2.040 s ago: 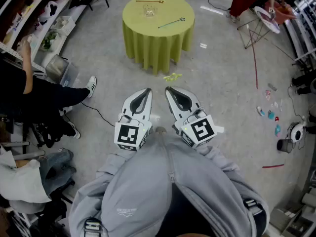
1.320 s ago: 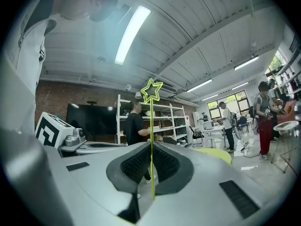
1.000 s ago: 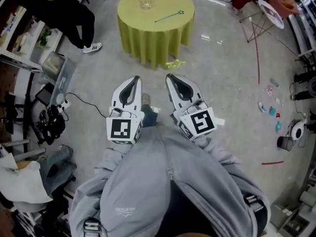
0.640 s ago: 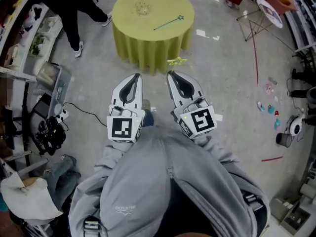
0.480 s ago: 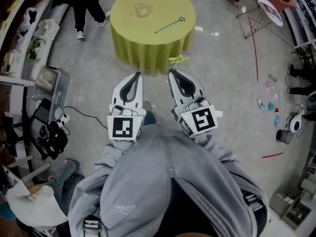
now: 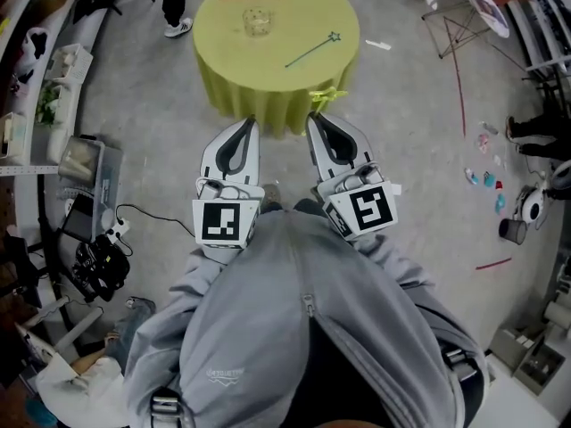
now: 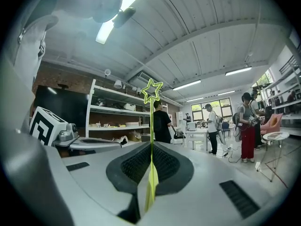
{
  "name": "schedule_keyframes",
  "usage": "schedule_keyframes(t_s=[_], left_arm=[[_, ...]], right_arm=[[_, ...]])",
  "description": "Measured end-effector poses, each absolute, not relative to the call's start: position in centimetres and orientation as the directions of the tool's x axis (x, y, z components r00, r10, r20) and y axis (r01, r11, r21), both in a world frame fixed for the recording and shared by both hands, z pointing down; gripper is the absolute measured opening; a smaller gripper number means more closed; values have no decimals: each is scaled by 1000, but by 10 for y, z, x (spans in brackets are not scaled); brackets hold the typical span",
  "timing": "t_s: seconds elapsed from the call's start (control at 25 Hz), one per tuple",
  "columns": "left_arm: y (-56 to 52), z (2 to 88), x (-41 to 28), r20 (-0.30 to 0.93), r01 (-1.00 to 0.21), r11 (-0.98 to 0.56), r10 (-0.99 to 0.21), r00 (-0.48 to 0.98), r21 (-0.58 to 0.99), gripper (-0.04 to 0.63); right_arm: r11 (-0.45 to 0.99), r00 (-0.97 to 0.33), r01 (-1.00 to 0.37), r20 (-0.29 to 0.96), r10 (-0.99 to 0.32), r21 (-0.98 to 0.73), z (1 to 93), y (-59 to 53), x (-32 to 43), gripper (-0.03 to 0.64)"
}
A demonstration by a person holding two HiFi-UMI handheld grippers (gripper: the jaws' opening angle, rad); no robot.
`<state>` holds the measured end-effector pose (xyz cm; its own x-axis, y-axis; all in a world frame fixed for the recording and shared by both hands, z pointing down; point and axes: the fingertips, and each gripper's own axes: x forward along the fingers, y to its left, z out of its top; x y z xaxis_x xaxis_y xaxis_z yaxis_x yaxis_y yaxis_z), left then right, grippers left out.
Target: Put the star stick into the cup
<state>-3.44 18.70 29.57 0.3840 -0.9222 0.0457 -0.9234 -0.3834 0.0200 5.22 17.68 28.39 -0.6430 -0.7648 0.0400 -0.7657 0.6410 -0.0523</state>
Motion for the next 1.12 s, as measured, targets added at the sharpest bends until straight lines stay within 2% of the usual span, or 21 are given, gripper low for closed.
schedule_keyframes(t_s=[0.76, 1.12], left_arm=[[160, 298, -53, 31, -911, -410, -911, 412, 42, 17], [111, 308, -56, 40, -912, -408, -912, 409, 34, 17]], right_arm=[[634, -635, -773, 19, -773, -29, 273, 150, 34, 35], [650, -650, -760, 3, -760, -15, 277, 97, 28, 35]])
